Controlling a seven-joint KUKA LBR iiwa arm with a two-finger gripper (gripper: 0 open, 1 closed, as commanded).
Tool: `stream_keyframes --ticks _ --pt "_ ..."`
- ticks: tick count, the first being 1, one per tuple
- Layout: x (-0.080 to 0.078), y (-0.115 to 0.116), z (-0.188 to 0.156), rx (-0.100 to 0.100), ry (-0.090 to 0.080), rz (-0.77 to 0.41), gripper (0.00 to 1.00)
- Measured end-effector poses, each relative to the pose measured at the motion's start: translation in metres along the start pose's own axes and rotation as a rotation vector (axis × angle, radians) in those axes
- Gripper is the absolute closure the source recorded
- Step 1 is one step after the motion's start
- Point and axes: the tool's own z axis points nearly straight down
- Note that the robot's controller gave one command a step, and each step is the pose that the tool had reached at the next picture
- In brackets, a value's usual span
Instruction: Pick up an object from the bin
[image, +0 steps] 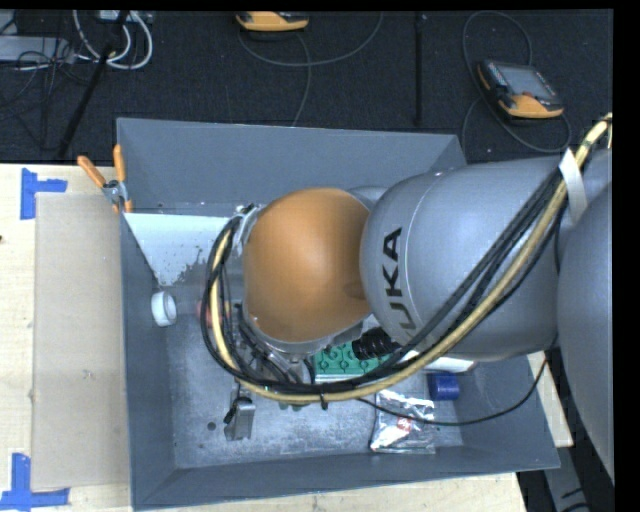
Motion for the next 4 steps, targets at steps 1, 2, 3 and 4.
stream_keyframes --ticks 1,2,3,4 --pt "-0.026 0.003 0.057 0.0 -0.005 -0.351 0.0" --pt "-0.087 -0.03 0.09 0.001 -0.011 -0.653 0.0" --pt "-0.135 -0.123 0.036 0.006 -0.016 -0.773 0.0" --pt "-0.101 -0.168 0.078 0.0 -0.004 -0.44 0.0"
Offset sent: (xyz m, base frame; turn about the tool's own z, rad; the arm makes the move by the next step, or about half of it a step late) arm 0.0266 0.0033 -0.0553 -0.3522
